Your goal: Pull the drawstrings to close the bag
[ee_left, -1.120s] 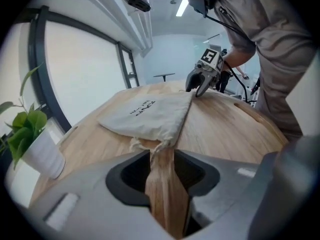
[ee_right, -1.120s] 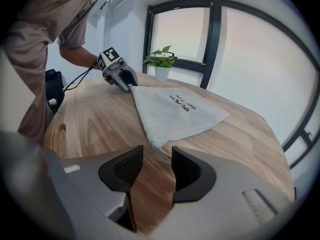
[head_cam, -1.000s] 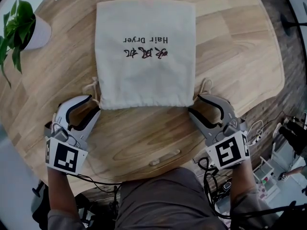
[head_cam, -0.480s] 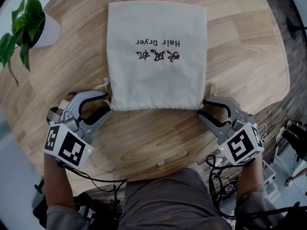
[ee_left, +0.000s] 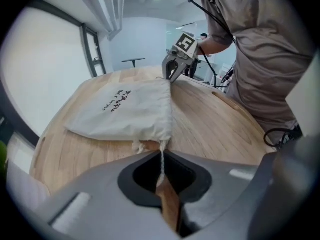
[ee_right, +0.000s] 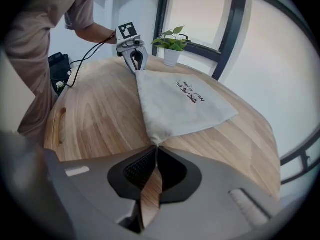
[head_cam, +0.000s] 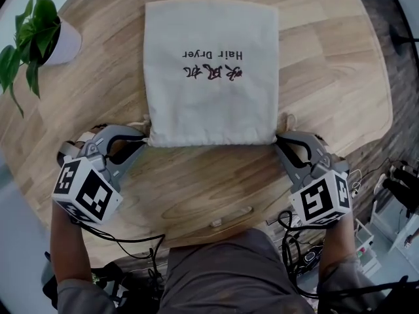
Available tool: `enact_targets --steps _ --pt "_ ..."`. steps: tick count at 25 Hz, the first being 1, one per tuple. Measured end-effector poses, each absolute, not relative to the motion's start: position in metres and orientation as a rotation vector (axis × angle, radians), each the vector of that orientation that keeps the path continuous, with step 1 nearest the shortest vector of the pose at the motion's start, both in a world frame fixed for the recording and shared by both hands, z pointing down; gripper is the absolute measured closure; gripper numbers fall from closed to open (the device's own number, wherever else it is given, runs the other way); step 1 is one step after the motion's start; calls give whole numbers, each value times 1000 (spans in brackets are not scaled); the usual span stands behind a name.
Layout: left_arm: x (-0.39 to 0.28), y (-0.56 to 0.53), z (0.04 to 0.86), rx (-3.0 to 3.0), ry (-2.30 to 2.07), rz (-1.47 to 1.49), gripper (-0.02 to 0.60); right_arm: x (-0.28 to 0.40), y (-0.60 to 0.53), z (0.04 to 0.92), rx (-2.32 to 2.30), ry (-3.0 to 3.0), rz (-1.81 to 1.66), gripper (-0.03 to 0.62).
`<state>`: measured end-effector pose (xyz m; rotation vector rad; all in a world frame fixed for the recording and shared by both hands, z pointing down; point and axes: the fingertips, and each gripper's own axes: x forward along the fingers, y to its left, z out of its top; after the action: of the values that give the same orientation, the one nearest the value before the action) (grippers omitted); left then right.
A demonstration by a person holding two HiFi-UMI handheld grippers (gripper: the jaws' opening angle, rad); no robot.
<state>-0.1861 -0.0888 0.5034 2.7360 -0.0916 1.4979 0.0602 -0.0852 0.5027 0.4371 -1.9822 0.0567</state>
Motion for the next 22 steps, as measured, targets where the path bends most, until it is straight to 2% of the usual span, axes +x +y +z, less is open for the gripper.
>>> enact_targets --steps 10,22 --pt "-225 -85 502 2497 -432 1503 574 88 -85 499 548 -1951 170 554" --pt "-287 -90 503 2415 -613 1484 574 97 -90 499 540 -1958 232 554"
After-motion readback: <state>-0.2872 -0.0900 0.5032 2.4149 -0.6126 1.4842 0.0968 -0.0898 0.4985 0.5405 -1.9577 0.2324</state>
